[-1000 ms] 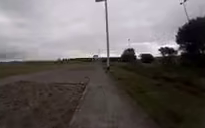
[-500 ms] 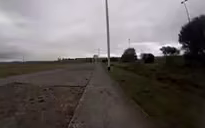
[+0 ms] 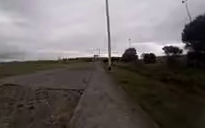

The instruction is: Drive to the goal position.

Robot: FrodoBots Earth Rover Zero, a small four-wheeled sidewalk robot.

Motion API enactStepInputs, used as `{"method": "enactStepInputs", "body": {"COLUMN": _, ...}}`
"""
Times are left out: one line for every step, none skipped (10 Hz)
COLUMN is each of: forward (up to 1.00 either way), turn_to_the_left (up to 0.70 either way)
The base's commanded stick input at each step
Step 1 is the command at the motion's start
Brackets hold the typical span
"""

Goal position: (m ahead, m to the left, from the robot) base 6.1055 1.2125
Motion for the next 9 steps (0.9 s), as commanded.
{"method": "enactStepInputs", "body": {"forward": 0.7, "turn_to_the_left": 0.0}}
{"method": "enactStepInputs", "body": {"forward": 0.7, "turn_to_the_left": 0.0}}
{"method": "enactStepInputs", "body": {"forward": 0.7, "turn_to_the_left": 0.0}}
{"method": "enactStepInputs", "body": {"forward": 0.7, "turn_to_the_left": 0.0}}
{"method": "enactStepInputs", "body": {"forward": 0.7, "turn_to_the_left": 0.0}}
{"method": "enactStepInputs", "body": {"forward": 0.7, "turn_to_the_left": 0.0}}
{"method": "enactStepInputs", "body": {"forward": 0.7, "turn_to_the_left": 0.0}}
{"method": "enactStepInputs", "body": {"forward": 0.7, "turn_to_the_left": 0.0}}
{"method": "enactStepInputs", "body": {"forward": 0.7, "turn_to_the_left": 0.0}}
